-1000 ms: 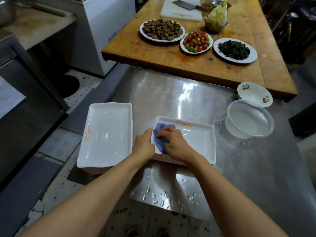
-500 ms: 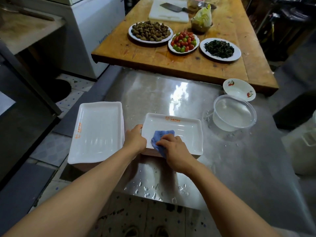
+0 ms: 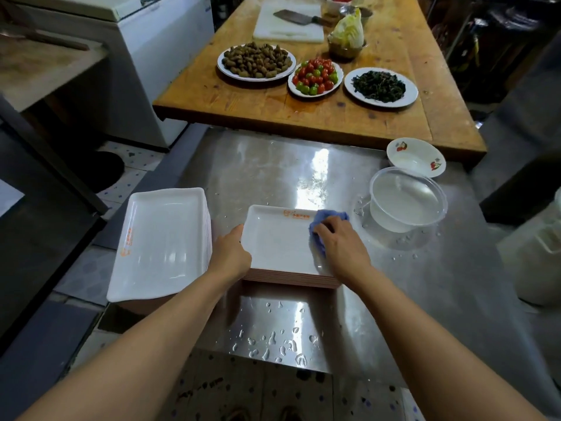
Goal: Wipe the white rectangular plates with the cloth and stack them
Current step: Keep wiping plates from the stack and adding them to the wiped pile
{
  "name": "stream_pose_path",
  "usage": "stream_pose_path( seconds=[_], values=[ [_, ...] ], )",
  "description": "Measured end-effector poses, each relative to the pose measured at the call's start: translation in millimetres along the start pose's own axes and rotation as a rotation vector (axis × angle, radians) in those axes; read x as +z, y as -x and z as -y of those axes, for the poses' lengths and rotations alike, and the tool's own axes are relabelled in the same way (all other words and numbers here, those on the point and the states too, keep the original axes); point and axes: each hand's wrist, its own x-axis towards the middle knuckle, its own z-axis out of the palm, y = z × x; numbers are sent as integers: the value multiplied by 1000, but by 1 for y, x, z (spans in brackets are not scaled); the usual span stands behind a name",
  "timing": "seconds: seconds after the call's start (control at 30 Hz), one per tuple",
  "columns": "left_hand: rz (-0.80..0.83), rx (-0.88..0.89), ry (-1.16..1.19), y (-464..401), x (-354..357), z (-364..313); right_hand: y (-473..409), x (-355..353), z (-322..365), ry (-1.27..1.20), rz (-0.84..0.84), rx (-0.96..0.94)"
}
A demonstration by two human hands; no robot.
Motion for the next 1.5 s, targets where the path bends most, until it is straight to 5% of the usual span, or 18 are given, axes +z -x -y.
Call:
stream_pose_path(
  seconds=[0.57,0.73,0.83,0.93,1.07,1.37,1.5],
  values=[
    [-117,-18,-109,8,9,-5,60,-12,1,64,162,-21],
    [-130,-34,-259,15,12,-7,73,-20,-11,-119,24,108],
    [-175,179,-394,23,20,-12,83,-29,-22,-396,-113,168],
    [-22,444,-454,27,38,-23,91,-37,-28,-623,-251,273],
    [132,495,-614,29,59,-28,97,-36,-32,-707,-228,422],
    [-82,681,-663,43,53,-27,107,-41,-29,-779,-274,441],
    [-125,724,-493,53,32,-42,108,-46,-25,-858,-351,466]
  ],
)
